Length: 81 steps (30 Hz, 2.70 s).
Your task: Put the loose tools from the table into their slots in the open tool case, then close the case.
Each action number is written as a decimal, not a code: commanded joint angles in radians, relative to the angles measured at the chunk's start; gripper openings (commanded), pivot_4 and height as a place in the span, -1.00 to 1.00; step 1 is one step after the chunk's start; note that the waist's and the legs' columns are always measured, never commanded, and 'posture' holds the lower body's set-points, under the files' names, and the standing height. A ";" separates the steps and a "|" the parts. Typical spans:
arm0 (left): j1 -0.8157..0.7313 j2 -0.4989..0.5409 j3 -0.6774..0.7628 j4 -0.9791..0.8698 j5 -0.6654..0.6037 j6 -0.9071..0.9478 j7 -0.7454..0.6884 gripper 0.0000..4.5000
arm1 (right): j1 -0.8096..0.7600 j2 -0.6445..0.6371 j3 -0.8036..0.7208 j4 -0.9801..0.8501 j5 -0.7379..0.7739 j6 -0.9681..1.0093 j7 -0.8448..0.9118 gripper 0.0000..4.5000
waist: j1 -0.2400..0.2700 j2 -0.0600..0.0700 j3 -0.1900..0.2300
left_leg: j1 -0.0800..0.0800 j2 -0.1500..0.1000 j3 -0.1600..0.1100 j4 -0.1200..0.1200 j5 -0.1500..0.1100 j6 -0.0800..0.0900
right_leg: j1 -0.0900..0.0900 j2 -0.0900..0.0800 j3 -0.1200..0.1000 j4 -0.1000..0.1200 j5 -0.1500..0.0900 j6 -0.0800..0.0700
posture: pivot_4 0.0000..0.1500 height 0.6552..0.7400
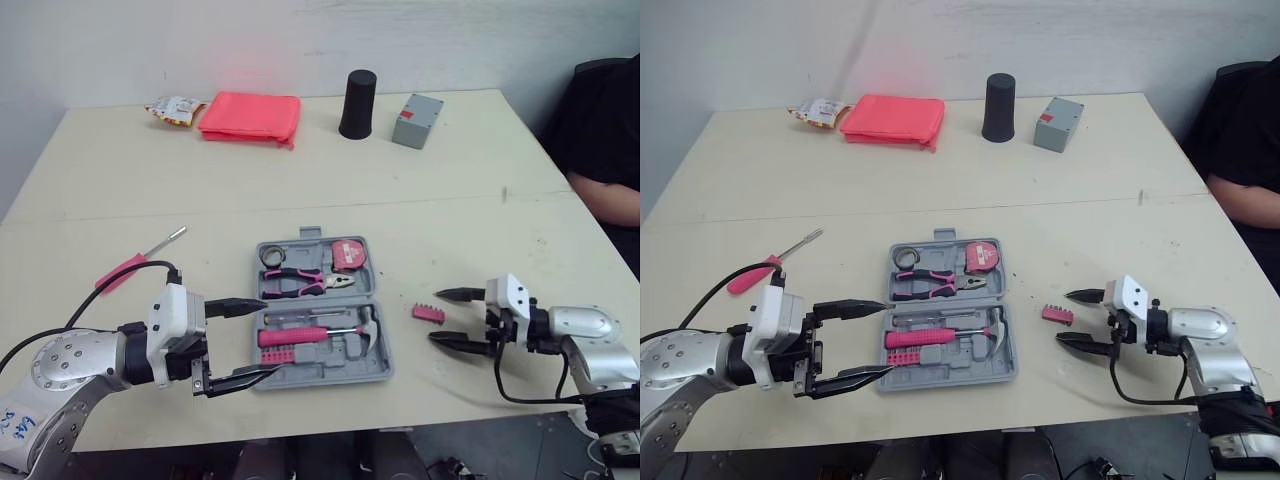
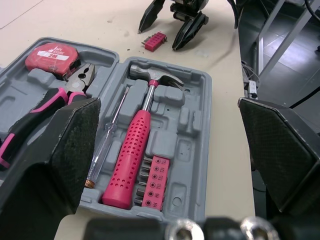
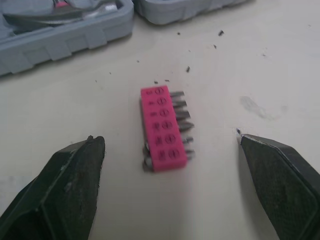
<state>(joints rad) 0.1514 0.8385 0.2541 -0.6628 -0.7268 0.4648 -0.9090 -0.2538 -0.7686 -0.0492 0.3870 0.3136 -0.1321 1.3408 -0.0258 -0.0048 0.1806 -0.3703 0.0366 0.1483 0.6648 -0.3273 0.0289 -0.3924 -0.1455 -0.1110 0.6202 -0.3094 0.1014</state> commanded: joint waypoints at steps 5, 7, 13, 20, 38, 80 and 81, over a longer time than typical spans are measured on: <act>-0.026 -0.011 -0.024 -0.026 0.002 -0.014 -0.006 0.97 | 0.020 -0.001 -0.013 0.013 0.008 -0.007 0.007 1.00 | 0.000 0.000 0.000 | 0.000 0.000 0.000 0.000 0.000 0.000 | 0.000 0.000 0.000 0.000 0.000 0.000 | 1.00 1.00; -0.030 -0.011 -0.028 -0.026 0.001 -0.013 -0.007 0.97 | 0.019 0.006 -0.007 0.002 0.011 0.001 0.003 1.00 | 0.000 0.000 0.000 | 0.000 0.000 0.000 0.000 0.000 0.000 | 0.000 0.000 0.000 0.000 0.000 0.000 | 1.00 1.00; -0.034 -0.010 -0.035 -0.028 0.001 -0.011 -0.011 0.97 | 0.015 0.022 0.009 -0.034 0.012 0.026 -0.002 1.00 | -0.001 0.000 0.000 | 0.000 0.000 0.000 0.000 0.000 0.000 | 0.000 0.000 0.000 0.000 0.000 0.000 | 1.00 1.00; -0.025 -0.015 -0.041 -0.034 0.005 -0.011 -0.008 1.00 | 0.018 0.038 0.011 -0.036 0.001 0.029 -0.009 0.52 | -0.002 0.000 0.000 | 0.000 0.001 0.000 0.000 0.000 0.000 | 0.000 0.001 0.000 0.000 0.000 0.000 | 1.00 1.00; 0.107 -0.012 0.028 0.035 0.119 -0.181 -0.121 1.00 | -0.112 0.008 0.083 -0.509 0.135 0.361 -0.077 -0.67 | -0.007 0.004 0.002 | 0.000 0.001 0.001 0.000 0.000 0.000 | -0.002 0.000 0.001 0.001 0.000 0.000 | 1.00 1.00; 0.266 -0.067 0.144 -0.046 0.081 -0.123 -0.040 1.00 | -0.330 0.132 0.614 -0.858 -0.093 0.973 -0.291 -0.67 | -0.005 0.000 0.001 | -0.005 0.004 -0.001 0.000 -0.003 -0.002 | -0.005 0.000 -0.006 0.000 -0.002 -0.003 | 1.00 1.00; 0.266 -0.068 0.143 -0.046 0.082 -0.123 -0.040 1.00 | -0.331 0.133 0.612 -0.857 -0.087 0.982 -0.289 -0.67 | -0.005 0.000 0.001 | -0.005 0.004 -0.001 0.000 -0.003 -0.002 | -0.005 0.000 -0.006 0.000 -0.002 -0.003 | 1.00 1.00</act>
<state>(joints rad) 0.4088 0.7782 0.3835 -0.6765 -0.6272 0.3472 -0.9524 -0.5788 -0.6496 0.5504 -0.4493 0.2125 0.8353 1.0560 -0.0313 -0.0045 0.1816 -0.3749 0.0406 0.1475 0.6647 -0.3304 0.0268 -0.3979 -0.1450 -0.1168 0.6201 -0.3112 0.0982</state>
